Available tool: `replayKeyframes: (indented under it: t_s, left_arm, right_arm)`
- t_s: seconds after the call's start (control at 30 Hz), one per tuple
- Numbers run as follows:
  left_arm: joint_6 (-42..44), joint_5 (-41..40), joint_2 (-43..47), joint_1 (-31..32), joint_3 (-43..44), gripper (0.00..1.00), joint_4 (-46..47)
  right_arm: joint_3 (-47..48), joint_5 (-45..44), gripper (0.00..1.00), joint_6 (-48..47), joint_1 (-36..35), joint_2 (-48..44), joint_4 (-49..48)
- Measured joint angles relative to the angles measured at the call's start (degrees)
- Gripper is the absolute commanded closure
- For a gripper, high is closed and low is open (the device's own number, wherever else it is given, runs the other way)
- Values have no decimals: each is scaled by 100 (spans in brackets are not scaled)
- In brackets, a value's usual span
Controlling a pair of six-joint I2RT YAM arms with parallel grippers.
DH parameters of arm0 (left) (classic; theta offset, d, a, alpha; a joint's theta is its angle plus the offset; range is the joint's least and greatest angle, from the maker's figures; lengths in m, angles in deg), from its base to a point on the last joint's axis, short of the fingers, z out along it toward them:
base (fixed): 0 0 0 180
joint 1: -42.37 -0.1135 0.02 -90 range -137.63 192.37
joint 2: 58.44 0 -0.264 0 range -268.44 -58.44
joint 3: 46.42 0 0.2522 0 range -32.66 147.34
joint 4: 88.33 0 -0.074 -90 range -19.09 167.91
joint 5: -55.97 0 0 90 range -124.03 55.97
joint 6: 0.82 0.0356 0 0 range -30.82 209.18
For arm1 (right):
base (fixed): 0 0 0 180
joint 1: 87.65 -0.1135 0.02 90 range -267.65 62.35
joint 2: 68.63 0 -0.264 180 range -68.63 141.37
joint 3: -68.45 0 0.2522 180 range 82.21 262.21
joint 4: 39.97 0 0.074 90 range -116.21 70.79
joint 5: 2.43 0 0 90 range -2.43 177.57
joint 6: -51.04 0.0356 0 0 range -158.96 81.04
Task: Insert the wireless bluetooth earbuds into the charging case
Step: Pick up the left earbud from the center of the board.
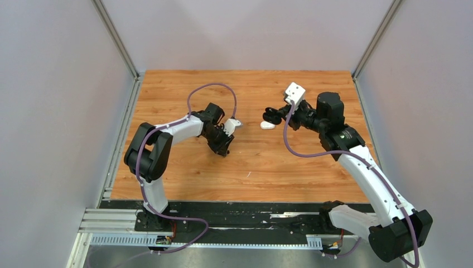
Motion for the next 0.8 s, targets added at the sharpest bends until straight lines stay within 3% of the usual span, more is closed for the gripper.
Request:
replayKeyframes:
  t_s: [0.6, 0.8]
  left_arm:
    - [52, 306, -133, -17, 444, 64, -87]
    - [92, 476, 59, -15, 216, 63, -35]
  right_arm:
    - [0, -2, 100, 9, -2, 39, -2]
    - [0, -2, 100, 7, 0, 39, -2]
